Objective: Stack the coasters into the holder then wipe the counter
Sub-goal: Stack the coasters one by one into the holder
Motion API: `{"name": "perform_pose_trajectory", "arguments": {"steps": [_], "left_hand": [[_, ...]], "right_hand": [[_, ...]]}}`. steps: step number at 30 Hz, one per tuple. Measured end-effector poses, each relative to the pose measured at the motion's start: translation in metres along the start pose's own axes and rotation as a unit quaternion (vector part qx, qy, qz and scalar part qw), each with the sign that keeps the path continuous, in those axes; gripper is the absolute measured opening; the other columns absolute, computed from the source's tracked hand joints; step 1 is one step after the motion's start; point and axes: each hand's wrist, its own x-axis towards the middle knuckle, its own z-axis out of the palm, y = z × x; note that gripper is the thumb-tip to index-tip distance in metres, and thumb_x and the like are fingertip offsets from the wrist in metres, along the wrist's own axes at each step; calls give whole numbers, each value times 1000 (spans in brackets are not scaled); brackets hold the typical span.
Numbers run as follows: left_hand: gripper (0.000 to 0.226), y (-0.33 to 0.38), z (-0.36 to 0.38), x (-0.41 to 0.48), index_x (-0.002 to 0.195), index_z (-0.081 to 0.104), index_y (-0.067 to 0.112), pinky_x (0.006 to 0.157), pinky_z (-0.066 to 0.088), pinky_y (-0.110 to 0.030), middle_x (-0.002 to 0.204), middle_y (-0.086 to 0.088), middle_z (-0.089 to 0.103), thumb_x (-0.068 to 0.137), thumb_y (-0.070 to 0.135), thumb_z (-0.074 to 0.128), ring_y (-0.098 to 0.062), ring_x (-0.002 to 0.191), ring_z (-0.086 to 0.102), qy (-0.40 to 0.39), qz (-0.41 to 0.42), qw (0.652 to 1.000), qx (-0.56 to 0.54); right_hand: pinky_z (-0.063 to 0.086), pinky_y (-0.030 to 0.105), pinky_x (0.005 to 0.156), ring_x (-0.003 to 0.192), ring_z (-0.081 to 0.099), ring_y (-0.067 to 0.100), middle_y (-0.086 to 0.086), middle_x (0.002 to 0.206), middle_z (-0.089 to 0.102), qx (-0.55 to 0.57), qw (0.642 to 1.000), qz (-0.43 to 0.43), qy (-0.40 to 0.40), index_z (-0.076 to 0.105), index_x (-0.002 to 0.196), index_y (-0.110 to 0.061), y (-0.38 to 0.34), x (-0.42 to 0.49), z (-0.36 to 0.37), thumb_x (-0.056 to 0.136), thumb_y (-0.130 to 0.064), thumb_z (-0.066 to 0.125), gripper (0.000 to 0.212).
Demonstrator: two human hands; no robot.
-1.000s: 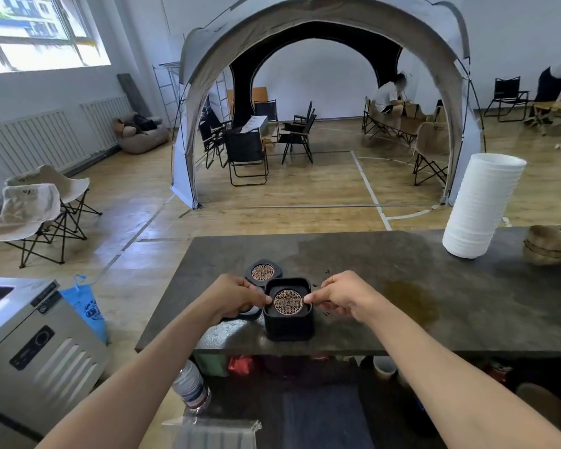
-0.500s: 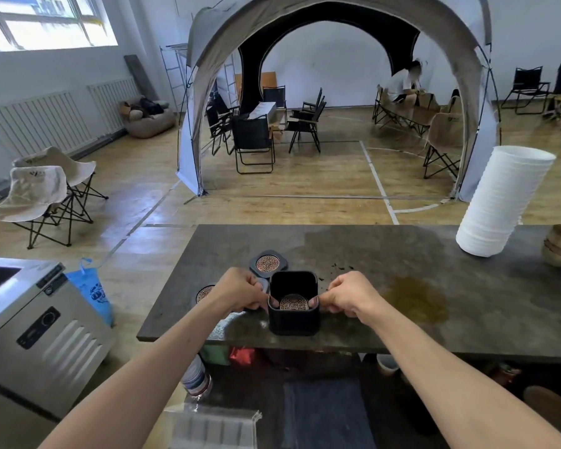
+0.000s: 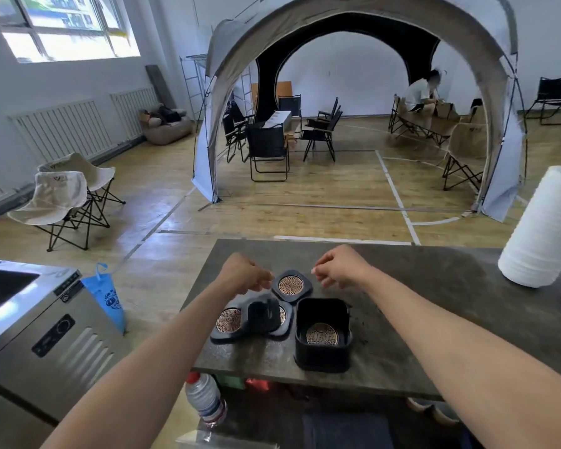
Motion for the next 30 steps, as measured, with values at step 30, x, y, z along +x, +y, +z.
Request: {"name": "perform_pose_trajectory", "arguments": {"steps": [30], "left_hand": [[27, 4, 8, -74, 96, 75, 4, 31, 24, -13, 68, -1, 74, 73, 13, 85, -4, 45, 58, -157, 17, 974, -162]], "right_hand": [[26, 13, 32, 53, 64, 6, 1, 71, 74, 173, 982, 57, -50, 73, 76, -13, 24, -104, -26, 82, -20, 78, 10]]}}
